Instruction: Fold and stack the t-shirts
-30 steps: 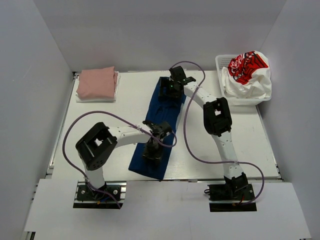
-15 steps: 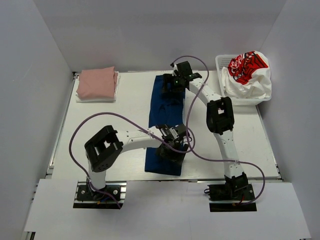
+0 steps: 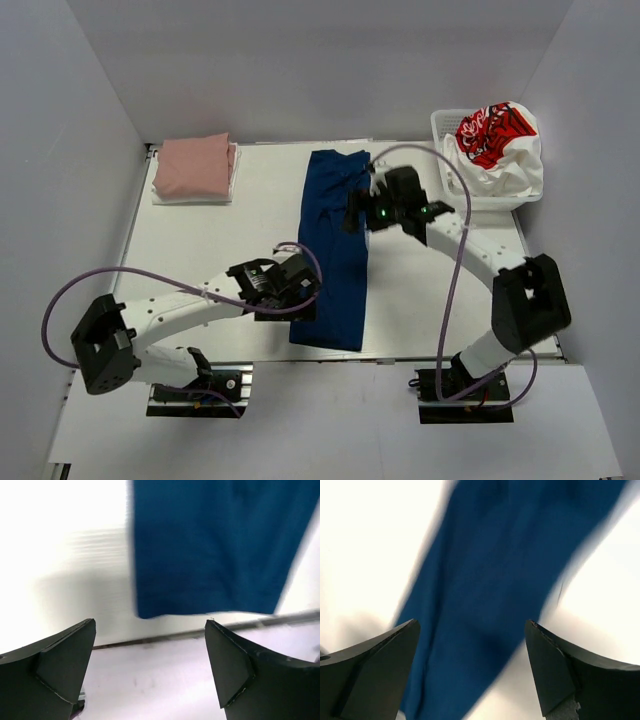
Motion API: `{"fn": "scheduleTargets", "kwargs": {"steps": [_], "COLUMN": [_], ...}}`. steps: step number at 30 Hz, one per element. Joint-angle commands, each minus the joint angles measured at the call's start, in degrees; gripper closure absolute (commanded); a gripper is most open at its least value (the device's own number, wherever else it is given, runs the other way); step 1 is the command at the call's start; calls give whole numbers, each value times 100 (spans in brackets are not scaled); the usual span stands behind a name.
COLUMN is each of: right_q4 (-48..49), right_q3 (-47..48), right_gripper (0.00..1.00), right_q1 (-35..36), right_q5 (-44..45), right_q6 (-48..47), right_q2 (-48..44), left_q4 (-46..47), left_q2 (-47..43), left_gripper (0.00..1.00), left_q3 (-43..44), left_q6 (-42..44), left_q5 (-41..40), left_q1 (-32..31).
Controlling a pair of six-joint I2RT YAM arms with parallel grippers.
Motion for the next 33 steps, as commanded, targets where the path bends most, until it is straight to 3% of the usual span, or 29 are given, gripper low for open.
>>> {"fn": "scheduleTargets", "kwargs": {"steps": [1,7,11,18,28,29,31,32,33], "right_q4": [-308,-1153,-1391,-785,-223,-118,-82,-73,-55], "right_q3": [-1269,-2684,-3256,-3854,-3960,-3977,-3969,-3960,-3969], "right_gripper": [10,10,10,10,11,12,21,24,32], "right_q1": [165,752,1061,1466,1747,1747,1808,1809,1835], "right_q5": [168,-429,-904,-1467,-1633,-1660,-1704,-1695,-1678], "right_q6": [790,1543,2169,2767,2724,2741,2750,2759,2759], "right_q2": [-541,-2079,-2695,-2496,-1617,-1573,-1424,-1380,-1370], "left_q4": [126,936,1350,1815,1808,1807,1702,1632,1632], "left_q2": [-406,-346,-223,119,621,621,621,551,472], "left_gripper": [0,0,6,19,48,56,63,72,76], "left_q3": [-554,-1284,-1469,-1601,-1786,-1786,-1786,-1786,-1864], "left_q6": [-519,-54,157,324,386,386,386,386,386], "left_q5": [56,820,1128,1392,1761,1762,1762,1762,1814], "left_q1": [299,669,669,669,669,669,669,669,669]}}
